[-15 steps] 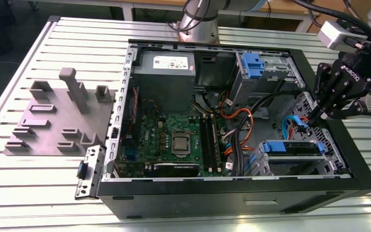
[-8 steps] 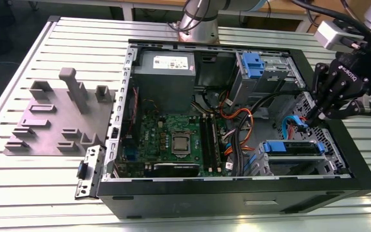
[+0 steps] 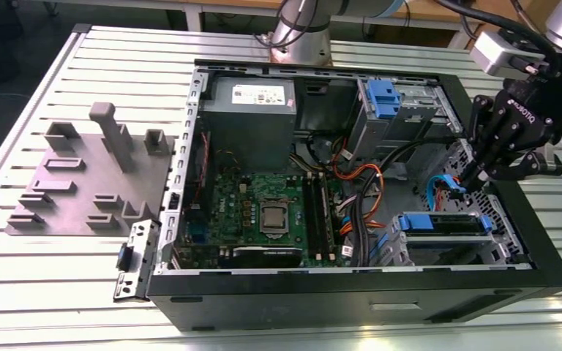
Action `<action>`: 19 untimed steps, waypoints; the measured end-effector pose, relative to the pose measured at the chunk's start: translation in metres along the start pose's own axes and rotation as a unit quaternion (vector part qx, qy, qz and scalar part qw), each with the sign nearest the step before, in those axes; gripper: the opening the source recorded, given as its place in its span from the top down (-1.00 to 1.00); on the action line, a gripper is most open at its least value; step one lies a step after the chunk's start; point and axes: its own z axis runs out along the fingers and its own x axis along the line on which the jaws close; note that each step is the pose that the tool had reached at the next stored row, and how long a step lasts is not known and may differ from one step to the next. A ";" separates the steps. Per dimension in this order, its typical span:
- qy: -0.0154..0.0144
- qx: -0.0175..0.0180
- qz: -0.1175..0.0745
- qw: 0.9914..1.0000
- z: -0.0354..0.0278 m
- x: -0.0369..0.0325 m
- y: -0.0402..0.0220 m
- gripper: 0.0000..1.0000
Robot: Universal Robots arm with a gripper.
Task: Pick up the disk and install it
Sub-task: 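Insert the first disk wire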
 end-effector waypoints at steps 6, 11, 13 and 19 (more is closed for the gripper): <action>0.000 0.000 0.000 1.000 0.0000 0.0000 0.0001 0.67; 0.000 0.012 0.001 1.000 0.0003 0.0002 0.0033 0.67; -0.001 0.020 0.002 1.000 0.0005 0.0004 0.0046 0.67; -0.001 0.037 0.003 0.999 0.0013 0.0043 0.0095 0.67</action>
